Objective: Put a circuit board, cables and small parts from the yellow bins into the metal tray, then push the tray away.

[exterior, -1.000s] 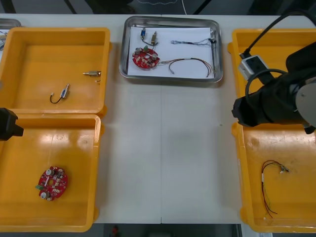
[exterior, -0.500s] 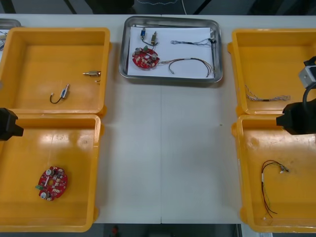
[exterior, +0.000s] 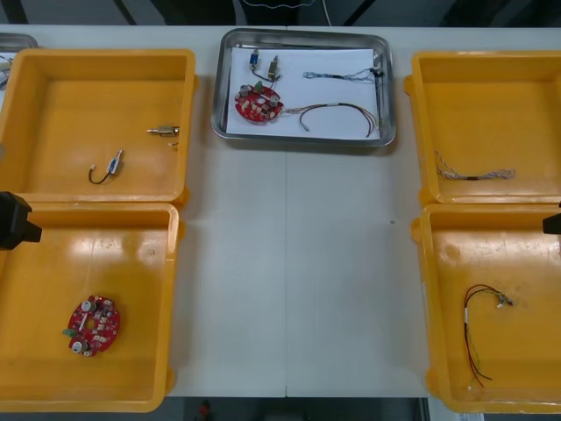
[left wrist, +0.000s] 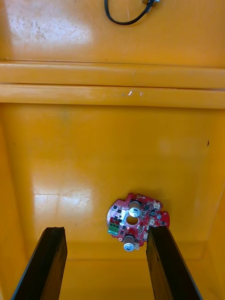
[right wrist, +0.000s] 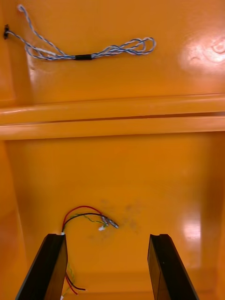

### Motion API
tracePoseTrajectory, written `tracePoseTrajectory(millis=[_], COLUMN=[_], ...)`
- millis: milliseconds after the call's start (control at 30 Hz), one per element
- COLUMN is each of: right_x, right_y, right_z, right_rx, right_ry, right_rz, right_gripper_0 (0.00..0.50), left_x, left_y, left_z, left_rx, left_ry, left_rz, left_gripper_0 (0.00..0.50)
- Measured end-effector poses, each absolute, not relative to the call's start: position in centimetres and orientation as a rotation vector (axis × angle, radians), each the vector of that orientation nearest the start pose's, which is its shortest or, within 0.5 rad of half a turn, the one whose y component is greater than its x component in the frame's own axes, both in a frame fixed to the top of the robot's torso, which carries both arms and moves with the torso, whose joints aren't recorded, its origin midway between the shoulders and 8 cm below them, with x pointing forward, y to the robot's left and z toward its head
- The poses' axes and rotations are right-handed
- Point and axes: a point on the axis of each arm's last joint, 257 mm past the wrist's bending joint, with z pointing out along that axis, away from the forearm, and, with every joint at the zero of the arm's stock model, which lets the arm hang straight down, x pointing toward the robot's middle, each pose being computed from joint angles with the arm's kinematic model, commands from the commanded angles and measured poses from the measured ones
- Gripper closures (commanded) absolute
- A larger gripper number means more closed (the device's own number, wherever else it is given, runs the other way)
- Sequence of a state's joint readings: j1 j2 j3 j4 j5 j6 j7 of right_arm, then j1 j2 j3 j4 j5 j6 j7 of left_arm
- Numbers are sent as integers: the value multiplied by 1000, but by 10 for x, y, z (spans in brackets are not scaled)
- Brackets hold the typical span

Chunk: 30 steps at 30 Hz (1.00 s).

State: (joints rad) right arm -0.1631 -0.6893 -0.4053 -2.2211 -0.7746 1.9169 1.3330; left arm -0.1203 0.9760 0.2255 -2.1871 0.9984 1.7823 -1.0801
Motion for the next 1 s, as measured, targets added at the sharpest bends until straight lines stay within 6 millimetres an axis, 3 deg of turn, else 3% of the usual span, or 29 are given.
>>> tracePoseTrajectory(millis=[233,1000], right_x=[380,380], right_y=[-395,-393], right_z=[-151,-152], right_rx=[92,85], right_ry=[2604,2607], right_rz=[-26,-14], right_gripper_0=[0,0], left_x=[369,369], left_y=[372,372], left_z=[-162,-162], left_rx=[-89,-89], left_ry=[2705,2705], left_rz=[-4,-4], left_gripper_0=[0,0])
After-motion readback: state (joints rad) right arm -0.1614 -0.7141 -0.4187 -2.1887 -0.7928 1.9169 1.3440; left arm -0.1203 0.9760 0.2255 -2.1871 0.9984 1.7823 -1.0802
